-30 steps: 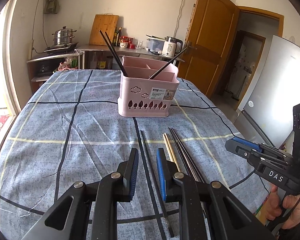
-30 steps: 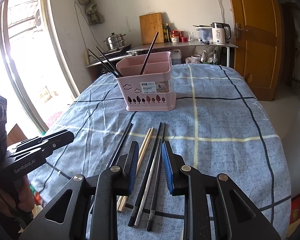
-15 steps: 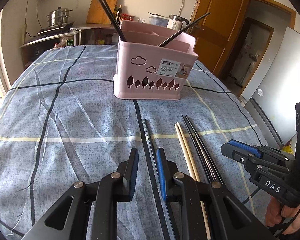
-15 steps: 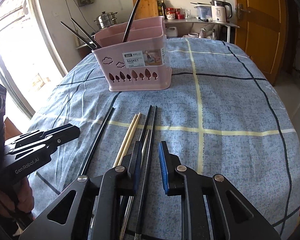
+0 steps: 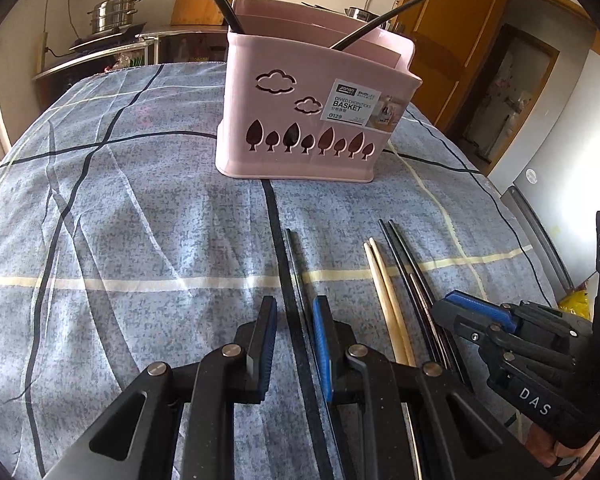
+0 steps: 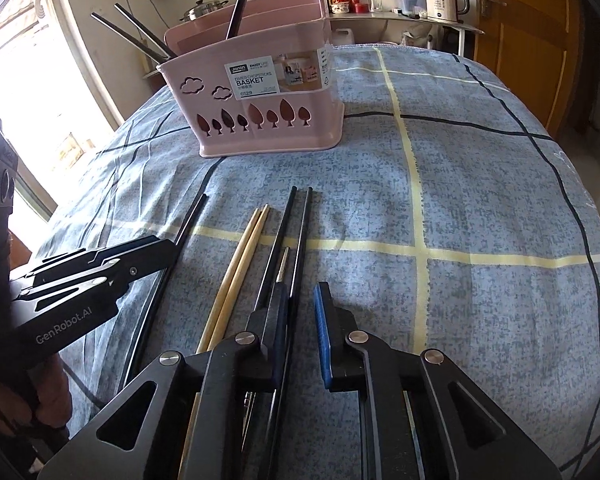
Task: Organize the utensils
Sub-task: 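Close the left tool on a black chopstick while the right tool grasps another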
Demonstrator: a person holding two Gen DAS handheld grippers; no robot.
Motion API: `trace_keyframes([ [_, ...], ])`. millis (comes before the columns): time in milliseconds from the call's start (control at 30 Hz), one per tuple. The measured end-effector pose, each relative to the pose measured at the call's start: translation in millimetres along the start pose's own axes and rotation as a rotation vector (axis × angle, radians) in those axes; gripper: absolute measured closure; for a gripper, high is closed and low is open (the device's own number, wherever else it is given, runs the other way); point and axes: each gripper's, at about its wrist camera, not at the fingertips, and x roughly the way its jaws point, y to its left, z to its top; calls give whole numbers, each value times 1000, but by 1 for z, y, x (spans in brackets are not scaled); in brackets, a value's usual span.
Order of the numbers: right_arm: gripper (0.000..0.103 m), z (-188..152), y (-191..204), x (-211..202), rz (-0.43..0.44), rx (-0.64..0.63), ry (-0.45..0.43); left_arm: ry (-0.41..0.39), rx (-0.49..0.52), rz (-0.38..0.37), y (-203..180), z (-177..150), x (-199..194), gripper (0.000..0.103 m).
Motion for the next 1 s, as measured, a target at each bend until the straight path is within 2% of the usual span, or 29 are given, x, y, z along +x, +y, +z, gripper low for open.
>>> trace_keyframes([
  [100,96,0,0,0,-8,-3,1,-3,14,16,-4,2,2,85],
  [400,96,3,-17,-4,-15,54,17,6,0,28,0,3,3,89],
  [700,96,27,-19,14,-21,61,71,56,5,47,0,25,16,89],
  [900,96,35,-20,21,-15,73,66,45,54,86,-10,27,20,90],
  [1000,96,37,-20,22,-11,72,71,50,52,82,-10,27,20,97],
])
